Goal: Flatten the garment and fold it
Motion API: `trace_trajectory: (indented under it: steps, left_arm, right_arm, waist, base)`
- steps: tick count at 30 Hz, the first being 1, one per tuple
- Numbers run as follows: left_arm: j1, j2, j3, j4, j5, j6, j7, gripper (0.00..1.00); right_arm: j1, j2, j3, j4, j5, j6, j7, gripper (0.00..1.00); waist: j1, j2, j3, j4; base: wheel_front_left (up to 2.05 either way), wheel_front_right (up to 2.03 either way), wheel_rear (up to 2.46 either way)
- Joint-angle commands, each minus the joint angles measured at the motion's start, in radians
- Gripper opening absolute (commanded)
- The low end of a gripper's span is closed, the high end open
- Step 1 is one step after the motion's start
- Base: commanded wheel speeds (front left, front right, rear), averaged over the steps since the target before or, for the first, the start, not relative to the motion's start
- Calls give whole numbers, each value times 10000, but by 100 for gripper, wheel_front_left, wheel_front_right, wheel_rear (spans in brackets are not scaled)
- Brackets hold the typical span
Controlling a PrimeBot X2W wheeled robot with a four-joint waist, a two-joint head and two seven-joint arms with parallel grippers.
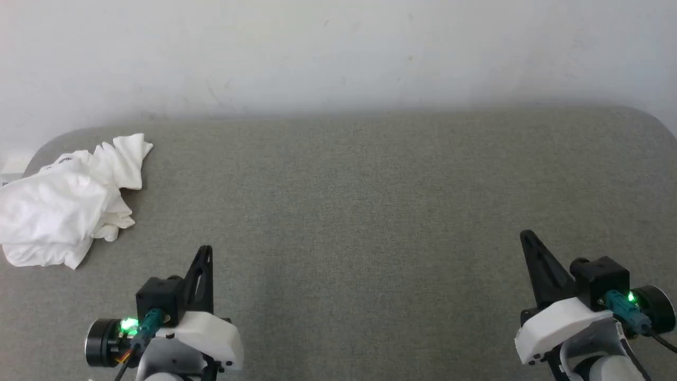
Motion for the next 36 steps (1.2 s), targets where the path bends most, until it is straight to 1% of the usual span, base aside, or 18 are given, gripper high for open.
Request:
trace_trajectory:
  steps: [1, 24, 25, 26, 36]
  left_arm:
    - [-124, -30, -7, -43, 64, 66, -1, 0]
    - [-124, -30, -7, -43, 64, 66, -1, 0]
    - [1, 0, 0, -1, -4, 0, -3, 0]
    - [4, 2, 0, 8, -4, -2, -2, 100]
    - [95, 0, 40, -24, -96, -54, -162, 100]
  right_arm:
    - [-70, 28, 3, -34, -7, -21, 5, 0]
    - [-70, 28, 3, -34, -7, -21, 5, 0]
    - [1, 0, -3, 0, 3, 0, -3, 0]
    - [2, -2, 0, 8, 0, 0, 0, 100]
    - [21, -2, -164, 60, 151, -1, -160, 100]
  waist:
    - [0, 0, 0, 0]
    - [0, 0, 0, 0]
    - [0, 0, 0, 0]
    - [0, 0, 0, 0]
    - [0, 0, -4, 9]
  base:
    - [0, 0, 0]
    - [0, 0, 0]
    - [0, 0, 0]
    - [0, 0, 0]
    - [0, 0, 0]
